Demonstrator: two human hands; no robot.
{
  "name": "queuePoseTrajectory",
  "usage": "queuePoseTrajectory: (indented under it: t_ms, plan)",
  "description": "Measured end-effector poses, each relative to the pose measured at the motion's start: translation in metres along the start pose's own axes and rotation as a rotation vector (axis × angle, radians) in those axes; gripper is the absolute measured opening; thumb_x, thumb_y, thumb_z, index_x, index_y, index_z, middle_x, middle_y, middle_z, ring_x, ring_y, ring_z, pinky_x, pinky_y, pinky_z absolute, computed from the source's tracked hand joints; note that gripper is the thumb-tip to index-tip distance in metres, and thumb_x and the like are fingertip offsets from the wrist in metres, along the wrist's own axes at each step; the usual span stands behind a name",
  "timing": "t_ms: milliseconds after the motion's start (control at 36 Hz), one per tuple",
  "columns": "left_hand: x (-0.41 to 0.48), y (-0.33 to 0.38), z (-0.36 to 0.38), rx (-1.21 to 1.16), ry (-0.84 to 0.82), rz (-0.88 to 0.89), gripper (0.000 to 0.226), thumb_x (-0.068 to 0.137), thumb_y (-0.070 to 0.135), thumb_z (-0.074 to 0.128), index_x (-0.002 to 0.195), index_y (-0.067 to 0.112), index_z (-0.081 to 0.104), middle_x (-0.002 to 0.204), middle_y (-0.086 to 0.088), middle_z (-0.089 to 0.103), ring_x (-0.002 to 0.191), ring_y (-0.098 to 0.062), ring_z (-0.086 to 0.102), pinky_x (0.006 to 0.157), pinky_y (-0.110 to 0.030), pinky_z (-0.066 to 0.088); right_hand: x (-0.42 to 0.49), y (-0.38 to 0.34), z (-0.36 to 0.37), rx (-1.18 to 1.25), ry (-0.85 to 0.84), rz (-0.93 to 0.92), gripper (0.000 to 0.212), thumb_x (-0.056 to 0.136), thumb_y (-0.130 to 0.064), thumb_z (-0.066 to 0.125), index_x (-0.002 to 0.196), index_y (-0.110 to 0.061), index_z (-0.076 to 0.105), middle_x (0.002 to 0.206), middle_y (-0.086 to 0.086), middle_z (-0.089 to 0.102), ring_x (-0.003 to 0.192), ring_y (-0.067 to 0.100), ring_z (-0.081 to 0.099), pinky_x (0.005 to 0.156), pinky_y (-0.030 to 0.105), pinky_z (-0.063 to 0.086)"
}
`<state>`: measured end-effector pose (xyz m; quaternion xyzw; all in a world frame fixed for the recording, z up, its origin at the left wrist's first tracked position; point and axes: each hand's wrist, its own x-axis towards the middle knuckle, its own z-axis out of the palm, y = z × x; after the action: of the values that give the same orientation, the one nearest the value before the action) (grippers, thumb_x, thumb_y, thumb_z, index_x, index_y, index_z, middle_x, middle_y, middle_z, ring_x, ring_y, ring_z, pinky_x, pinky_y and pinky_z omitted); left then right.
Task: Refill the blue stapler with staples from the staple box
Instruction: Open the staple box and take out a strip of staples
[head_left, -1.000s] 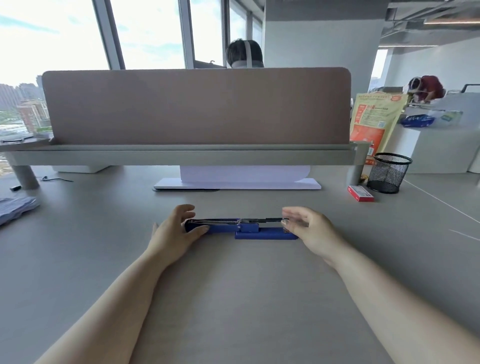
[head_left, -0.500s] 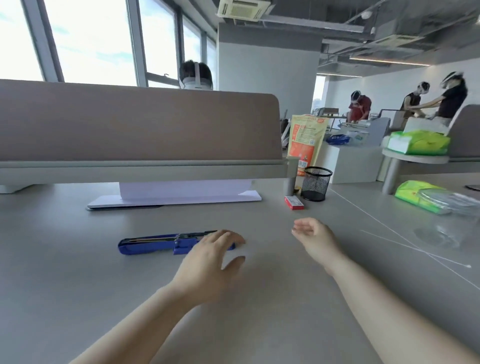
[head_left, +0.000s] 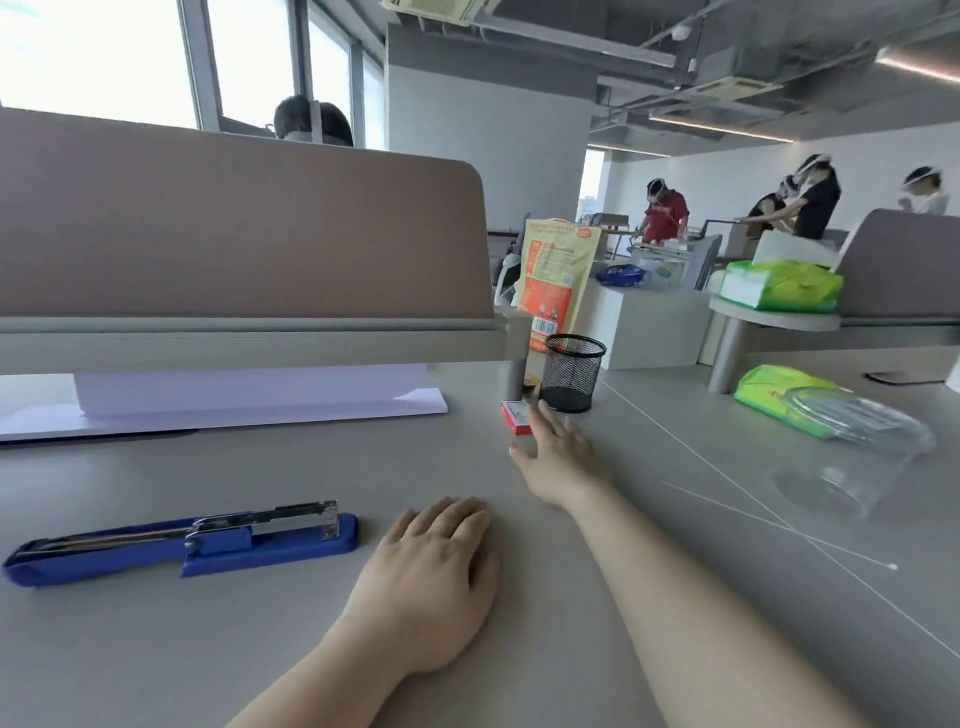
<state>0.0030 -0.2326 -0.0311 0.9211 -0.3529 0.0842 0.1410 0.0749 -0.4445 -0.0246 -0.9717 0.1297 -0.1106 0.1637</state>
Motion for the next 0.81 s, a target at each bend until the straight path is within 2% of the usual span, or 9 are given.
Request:
queuePoseTrajectory:
  t_ms: [83,139,278,361,444,583,667,750,806]
  plan:
    - [0.001,-0.002,0.003,-0.023,0.019,-0.016,0.067,0.076,0.057,0.004,0.137,0.036,0.023,0.152,0.02,0.02,0.141,-0.005,0.011,0.116,-0.028,0.006,0.013,-0.001,0.005,-0.103,-0.009,-0.05,0.058,0.092,-0.046,0.026,0.145,-0.031,0.007,0.158,-0.014,-0.001,0.146,0.021,-0.001,0.118,0.045,0.004]
    - [0.002,-0.003,0.003,-0.031,0.012,-0.017,0.07,0.074,0.059,0.003,0.137,0.037,0.023,0.151,0.021,0.02,0.141,-0.004,0.011,0.116,-0.028,0.007,0.016,-0.001,0.005,-0.117,-0.049,-0.048,0.056,0.093,-0.045,0.023,0.145,-0.031,0.01,0.158,-0.014,0.003,0.146,0.02,0.0,0.118,0.046,0.002]
    - [0.003,-0.003,-0.001,-0.032,-0.015,-0.019,0.069,0.075,0.061,0.006,0.137,0.037,0.026,0.15,0.021,0.023,0.14,-0.003,0.013,0.113,-0.026,0.007,0.002,-0.004,0.003,-0.074,-0.066,-0.059,0.052,0.093,-0.039,0.025,0.143,-0.027,0.019,0.158,-0.009,0.011,0.146,0.021,0.006,0.118,0.044,0.007]
    - [0.003,-0.002,-0.005,-0.054,-0.039,-0.025,0.054,0.087,0.055,0.023,0.138,0.035,0.027,0.151,0.019,0.024,0.14,-0.005,0.014,0.113,-0.027,0.008,-0.022,-0.005,-0.001,-0.066,-0.064,-0.077,0.049,0.095,-0.035,0.025,0.143,-0.027,0.021,0.158,-0.009,0.013,0.145,0.021,0.008,0.115,0.041,0.013]
    - [0.003,-0.001,-0.007,-0.062,-0.043,-0.02,0.051,0.09,0.05,0.031,0.138,0.033,0.03,0.151,0.015,0.026,0.14,-0.008,0.018,0.113,-0.029,0.012,-0.057,-0.006,-0.008,-0.062,-0.072,-0.094,0.047,0.096,-0.034,0.025,0.142,-0.029,0.021,0.157,-0.01,0.015,0.145,0.021,0.008,0.114,0.04,0.016]
    - [0.0,0.001,-0.011,-0.096,-0.03,-0.037,0.048,0.089,0.046,0.04,0.133,0.027,0.039,0.146,0.006,0.038,0.133,-0.016,0.035,0.109,-0.03,0.024,-0.119,-0.01,-0.018,-0.066,-0.034,-0.119,0.046,0.095,-0.035,0.031,0.14,-0.03,0.026,0.155,-0.01,0.022,0.145,0.019,0.011,0.115,0.039,0.016]
    - [-0.008,0.005,-0.016,-0.147,0.009,-0.07,0.044,0.088,0.04,0.044,0.129,0.024,0.044,0.141,0.002,0.045,0.122,-0.024,0.047,0.1,-0.032,0.035,-0.15,-0.016,-0.023,-0.008,0.041,-0.144,0.042,0.091,-0.038,0.044,0.132,-0.027,0.042,0.148,-0.008,0.037,0.14,0.02,0.026,0.112,0.037,0.025]
    - [-0.018,0.009,-0.022,-0.149,0.067,-0.067,0.042,0.087,0.035,0.047,0.127,0.023,0.047,0.137,0.001,0.049,0.117,-0.026,0.051,0.096,-0.033,0.038,-0.165,-0.023,-0.027,0.076,0.139,-0.165,0.035,0.083,-0.036,0.057,0.115,-0.021,0.059,0.126,-0.003,0.057,0.118,0.023,0.05,0.096,0.034,0.042]
    - [-0.024,0.01,-0.023,-0.161,0.058,-0.068,0.043,0.087,0.035,0.048,0.129,0.023,0.045,0.139,0.001,0.048,0.119,-0.025,0.05,0.098,-0.033,0.039,-0.168,-0.025,-0.028,0.132,0.16,-0.176,0.027,0.08,-0.031,0.062,0.104,-0.019,0.065,0.113,0.0,0.062,0.108,0.023,0.054,0.087,0.033,0.045]
